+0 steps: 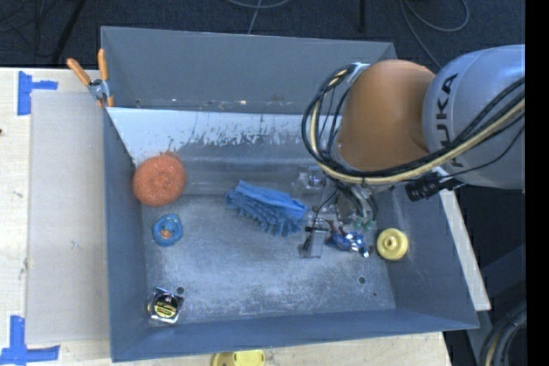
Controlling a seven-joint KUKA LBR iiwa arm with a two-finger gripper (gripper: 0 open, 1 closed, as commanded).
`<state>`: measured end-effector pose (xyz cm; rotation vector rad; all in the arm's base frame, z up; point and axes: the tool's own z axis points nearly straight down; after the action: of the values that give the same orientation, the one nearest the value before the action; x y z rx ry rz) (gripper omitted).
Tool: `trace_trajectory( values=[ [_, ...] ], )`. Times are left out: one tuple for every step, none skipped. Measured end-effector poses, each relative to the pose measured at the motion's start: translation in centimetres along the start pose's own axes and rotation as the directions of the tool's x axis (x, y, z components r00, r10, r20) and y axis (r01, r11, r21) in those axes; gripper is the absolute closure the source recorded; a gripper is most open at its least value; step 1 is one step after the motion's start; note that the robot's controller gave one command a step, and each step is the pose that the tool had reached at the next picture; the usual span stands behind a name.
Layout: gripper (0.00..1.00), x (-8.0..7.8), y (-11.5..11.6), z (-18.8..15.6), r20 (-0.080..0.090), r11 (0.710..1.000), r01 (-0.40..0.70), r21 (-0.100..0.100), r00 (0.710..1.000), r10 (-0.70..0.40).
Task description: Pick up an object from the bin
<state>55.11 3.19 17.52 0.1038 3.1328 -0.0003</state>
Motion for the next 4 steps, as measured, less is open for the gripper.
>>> trace_trajectory(
  values=[
    [1.0, 2.2, 0.9, 2.0, -0.011, 0.998, -0.059, 0.001, 0.998, 0.059],
    [0.0, 2.1, 0.9, 2.1, -0.009, 0.998, -0.058, 0.001, 0.998, 0.058],
    [0.0, 2.1, 0.9, 2.1, -0.009, 0.998, -0.058, 0.001, 0.998, 0.058],
    [0.0, -1.4, 2.1, 6.0, 0.001, 0.997, -0.083, -0.001, 0.997, 0.083]
  ],
)
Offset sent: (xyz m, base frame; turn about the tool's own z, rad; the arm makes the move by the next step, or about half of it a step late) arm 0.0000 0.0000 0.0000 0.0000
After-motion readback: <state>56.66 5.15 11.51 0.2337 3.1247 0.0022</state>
